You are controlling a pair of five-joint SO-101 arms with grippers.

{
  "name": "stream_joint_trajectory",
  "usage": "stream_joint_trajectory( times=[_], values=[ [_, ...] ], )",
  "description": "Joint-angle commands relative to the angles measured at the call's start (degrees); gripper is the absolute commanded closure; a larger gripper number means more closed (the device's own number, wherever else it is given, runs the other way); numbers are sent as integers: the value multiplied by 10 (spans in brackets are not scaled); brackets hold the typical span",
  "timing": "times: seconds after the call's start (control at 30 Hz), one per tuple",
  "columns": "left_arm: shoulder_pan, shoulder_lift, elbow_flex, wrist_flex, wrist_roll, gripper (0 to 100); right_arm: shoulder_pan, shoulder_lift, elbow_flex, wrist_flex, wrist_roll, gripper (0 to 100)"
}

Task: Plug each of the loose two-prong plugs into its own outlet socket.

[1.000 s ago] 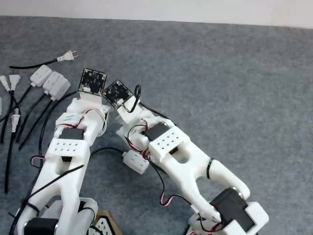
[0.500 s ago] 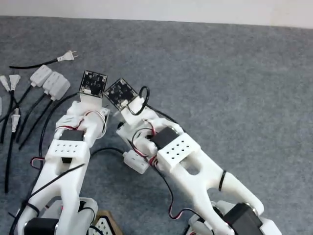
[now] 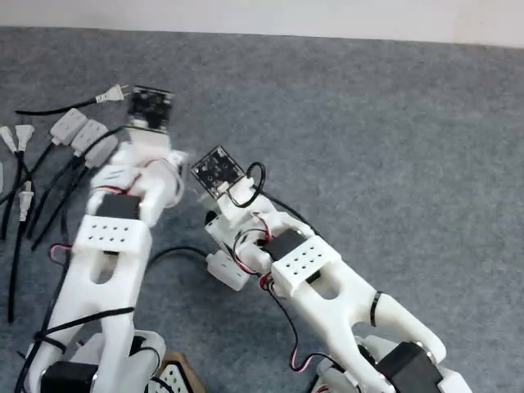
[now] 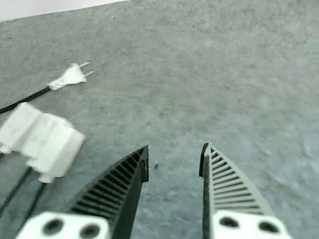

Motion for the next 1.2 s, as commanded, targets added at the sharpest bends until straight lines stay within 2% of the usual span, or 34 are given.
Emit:
stream_joint_trajectory(
  times=[0.0, 0.23, 0.43, 1.17],
  values=[
    [36, -6, -15, 6, 7, 803, 8, -37, -5, -10, -5, 991],
    [41, 28, 0, 6, 17, 803, 13, -119, -5, 25, -7, 991],
    [38, 87, 0, 5, 15, 803, 50, -147, -7, 51, -6, 991],
    [27, 87, -5, 4, 18, 803, 51, -176, -84, 163, -4, 991]
  ],
)
